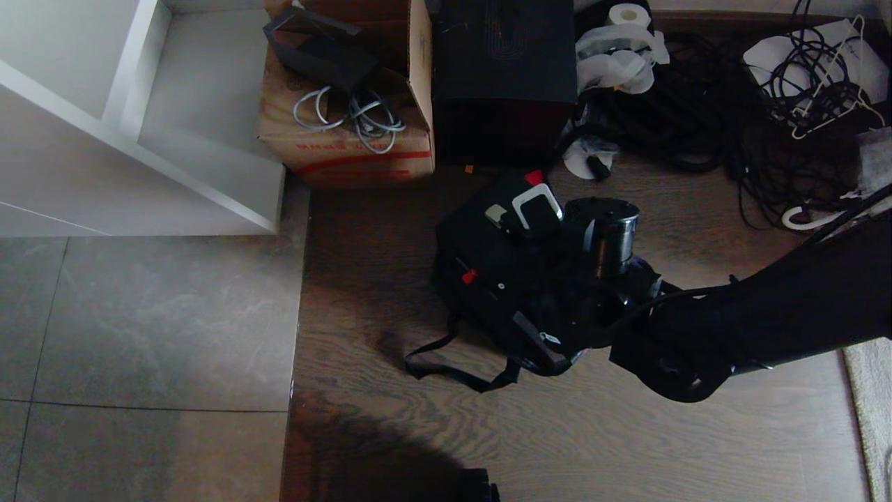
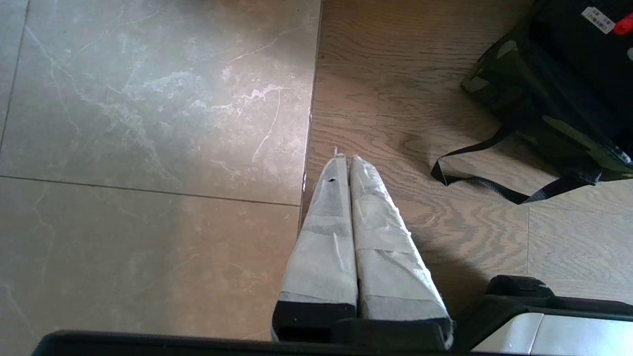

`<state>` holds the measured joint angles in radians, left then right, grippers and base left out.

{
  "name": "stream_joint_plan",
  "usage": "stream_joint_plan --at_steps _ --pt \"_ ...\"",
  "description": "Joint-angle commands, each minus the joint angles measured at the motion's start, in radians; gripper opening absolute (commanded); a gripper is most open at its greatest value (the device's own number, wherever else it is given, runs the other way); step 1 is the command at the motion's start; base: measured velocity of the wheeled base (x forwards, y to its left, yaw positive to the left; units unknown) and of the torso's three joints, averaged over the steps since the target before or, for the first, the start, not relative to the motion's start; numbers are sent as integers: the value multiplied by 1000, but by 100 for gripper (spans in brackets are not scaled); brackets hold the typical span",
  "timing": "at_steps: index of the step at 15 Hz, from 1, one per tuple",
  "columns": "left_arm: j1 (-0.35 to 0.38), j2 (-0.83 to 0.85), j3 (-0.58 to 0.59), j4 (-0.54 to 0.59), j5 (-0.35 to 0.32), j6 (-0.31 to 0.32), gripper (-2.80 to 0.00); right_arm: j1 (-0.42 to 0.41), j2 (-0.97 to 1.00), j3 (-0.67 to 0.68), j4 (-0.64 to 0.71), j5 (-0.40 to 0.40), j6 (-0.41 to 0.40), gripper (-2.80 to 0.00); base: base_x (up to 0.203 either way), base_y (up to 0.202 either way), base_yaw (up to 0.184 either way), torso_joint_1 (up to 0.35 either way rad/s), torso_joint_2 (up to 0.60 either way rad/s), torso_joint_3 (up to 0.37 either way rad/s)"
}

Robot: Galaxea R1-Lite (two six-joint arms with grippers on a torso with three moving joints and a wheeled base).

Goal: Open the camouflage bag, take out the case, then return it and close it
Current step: Place the black box back

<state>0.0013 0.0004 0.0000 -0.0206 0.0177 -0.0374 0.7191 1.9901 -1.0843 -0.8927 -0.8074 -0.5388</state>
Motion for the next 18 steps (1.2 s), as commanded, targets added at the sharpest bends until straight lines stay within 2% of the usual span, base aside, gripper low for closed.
stream_joint_plan --at_steps 1,13,18 --pt "0 0 11 -1 1 -1 -280 0 22 1 -30 -4 -4 -280 0 0 0 0 0 0" --pt "0 0 11 -1 1 -1 -280 -10 98 3 -115 -1 -6 -280 0 0 0 0 0 0" --pt "0 0 11 -1 1 -1 -280 -24 122 6 -112 39 -6 -280 0 0 0 0 0 0"
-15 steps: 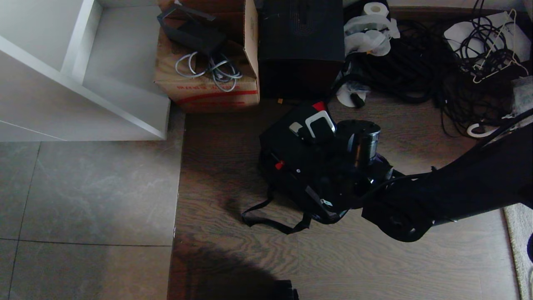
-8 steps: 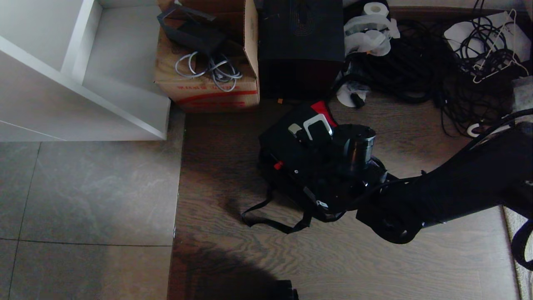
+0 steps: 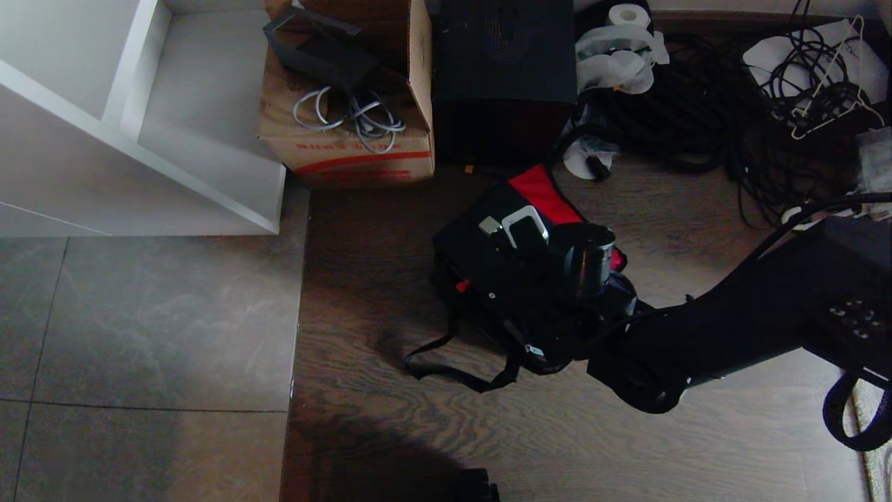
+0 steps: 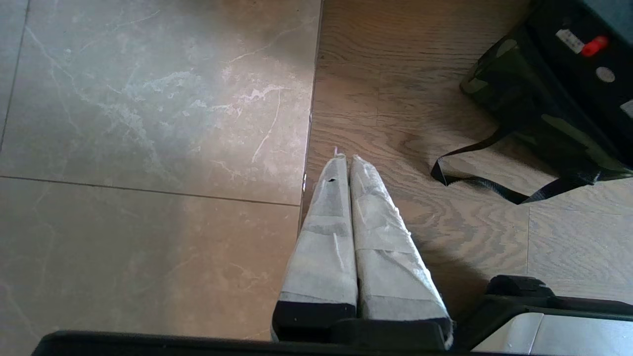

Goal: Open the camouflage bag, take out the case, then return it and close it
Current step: Place the black box back

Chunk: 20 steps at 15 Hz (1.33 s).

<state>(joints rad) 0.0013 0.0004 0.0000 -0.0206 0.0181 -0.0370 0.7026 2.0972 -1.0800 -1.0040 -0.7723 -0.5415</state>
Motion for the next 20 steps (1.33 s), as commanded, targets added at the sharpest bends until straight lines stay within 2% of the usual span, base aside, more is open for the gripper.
stream_joint_plan --at_steps 1,3,7,19,20 --pt "0 0 11 -1 0 0 -280 -14 16 2 6 31 -3 -280 0 0 0 0 0 0" --pt "0 0 11 -1 0 -1 -280 -26 19 2 10 99 -13 -280 0 0 0 0 0 0" --pt "0 -2 11 -1 0 -1 -280 -45 48 -5 9 144 -15 -280 0 0 0 0 0 0" --pt "0 -2 10 -1 0 0 -280 -61 153 -58 1 145 -15 -280 0 0 0 0 0 0" --pt "0 -2 11 -1 0 -1 -280 -61 153 -48 2 144 -15 -234 0 0 0 0 0 0"
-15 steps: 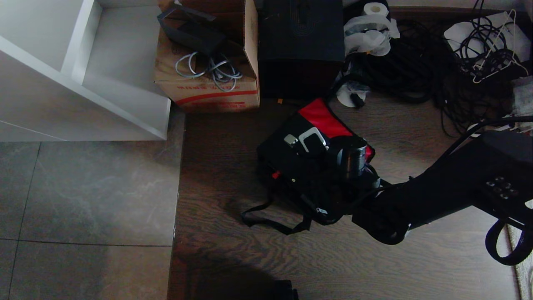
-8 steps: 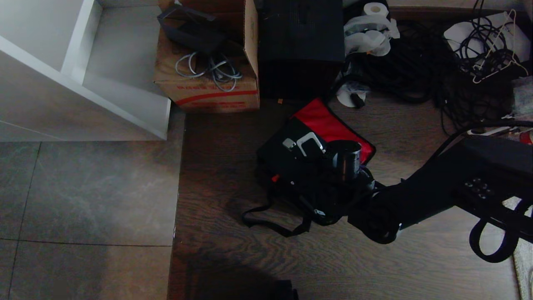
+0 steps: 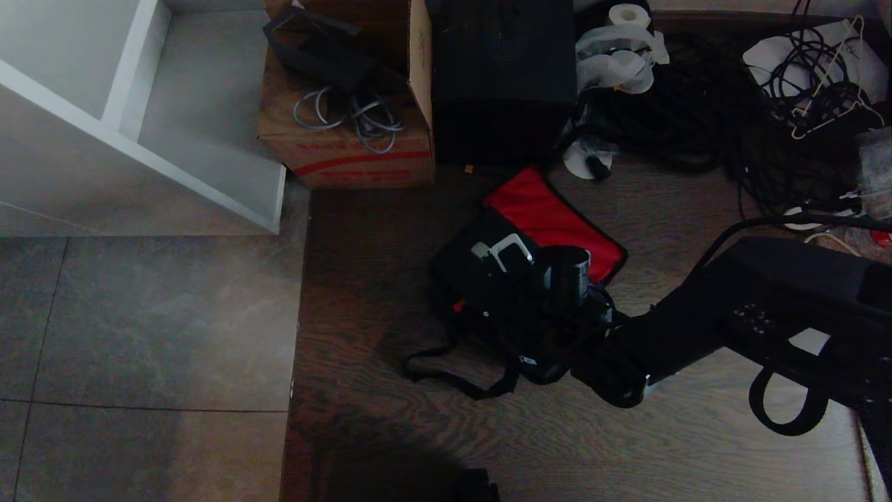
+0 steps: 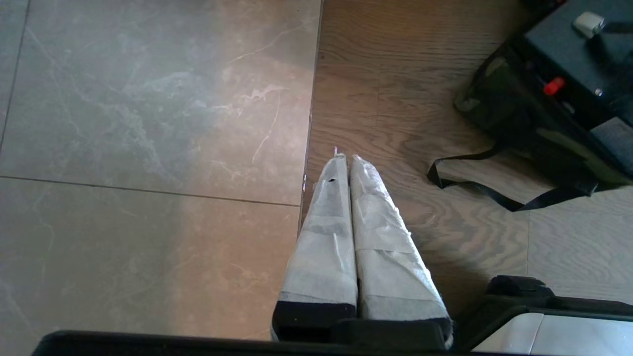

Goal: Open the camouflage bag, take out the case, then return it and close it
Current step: Place the black box back, then close the top of the storage box

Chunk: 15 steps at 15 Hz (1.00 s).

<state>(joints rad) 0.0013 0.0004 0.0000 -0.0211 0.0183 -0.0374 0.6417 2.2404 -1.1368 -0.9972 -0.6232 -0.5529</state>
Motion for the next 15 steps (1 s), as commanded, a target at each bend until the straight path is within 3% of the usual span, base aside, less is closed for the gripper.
stream_joint_plan --at_steps 1,6,10,11,15 --pt "0 -2 11 0 0 -1 -280 0 8 23 -5 -6 -4 0 0 0 0 0 0 0" --pt "0 -2 11 0 0 -1 -280 58 -30 158 1 11 5 0 0 0 0 0 0 0" --pt "0 -2 11 0 0 -1 -280 68 -197 223 81 34 23 0 0 0 0 0 0 0" --pt "0 -2 11 0 0 -1 -280 63 -237 237 134 35 60 -280 0 0 0 0 0 0" --pt "0 0 11 0 0 -1 -280 -18 -364 284 312 46 214 -280 0 0 0 0 0 0"
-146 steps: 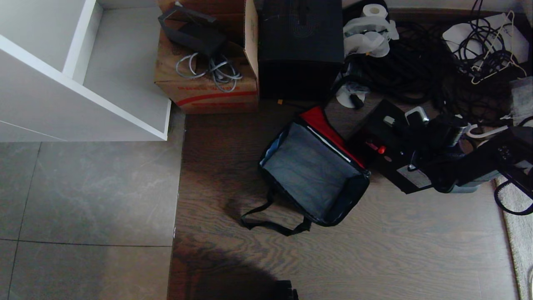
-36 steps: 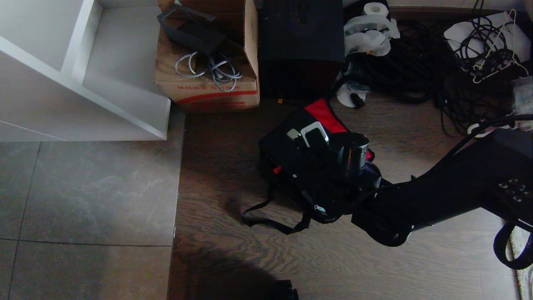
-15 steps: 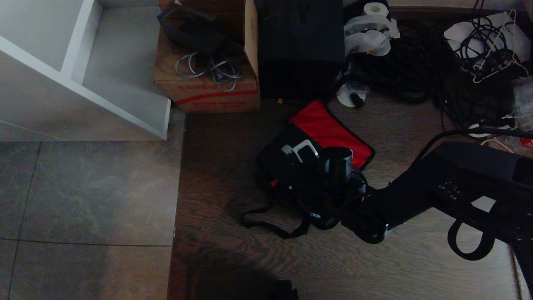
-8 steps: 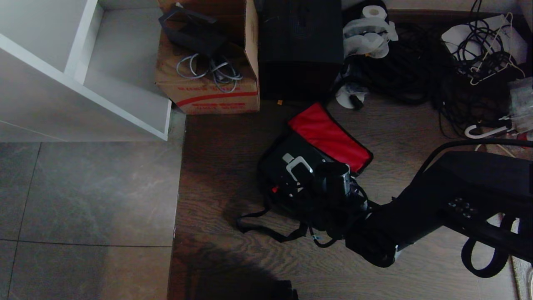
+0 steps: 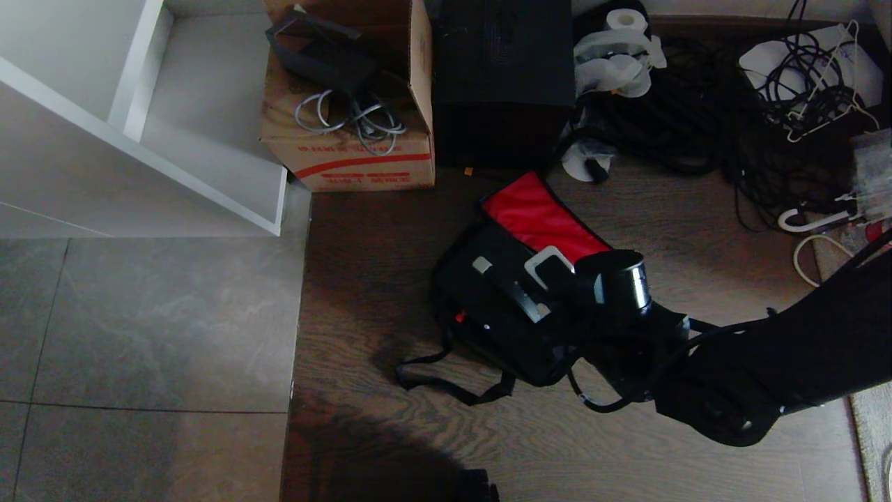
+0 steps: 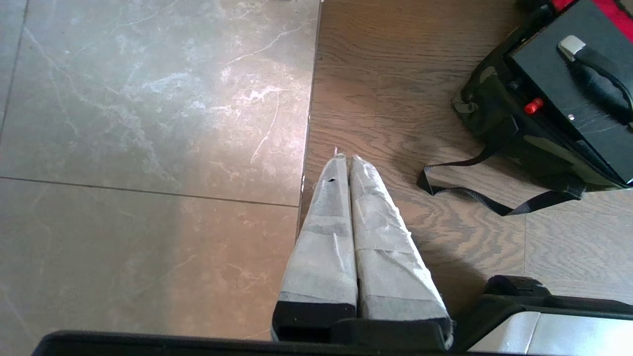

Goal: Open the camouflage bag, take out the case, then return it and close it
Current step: Close the top of the storage box

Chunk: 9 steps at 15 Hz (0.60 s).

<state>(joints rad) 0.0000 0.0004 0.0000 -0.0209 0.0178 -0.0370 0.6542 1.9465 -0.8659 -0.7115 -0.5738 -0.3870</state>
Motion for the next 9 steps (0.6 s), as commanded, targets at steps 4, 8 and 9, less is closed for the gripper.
stream_joint_plan --at_steps 4,8,9 --pt "2 0 11 -1 1 0 -280 -182 -99 -4 189 78 330 -280 0 0 0 0 0 0" --pt "2 0 10 -1 1 -1 -280 -348 -100 2 330 203 530 -280 0 0 0 0 0 0" --pt "2 0 10 -1 1 -1 -280 -361 -88 -2 334 226 635 -280 0 0 0 0 0 0"
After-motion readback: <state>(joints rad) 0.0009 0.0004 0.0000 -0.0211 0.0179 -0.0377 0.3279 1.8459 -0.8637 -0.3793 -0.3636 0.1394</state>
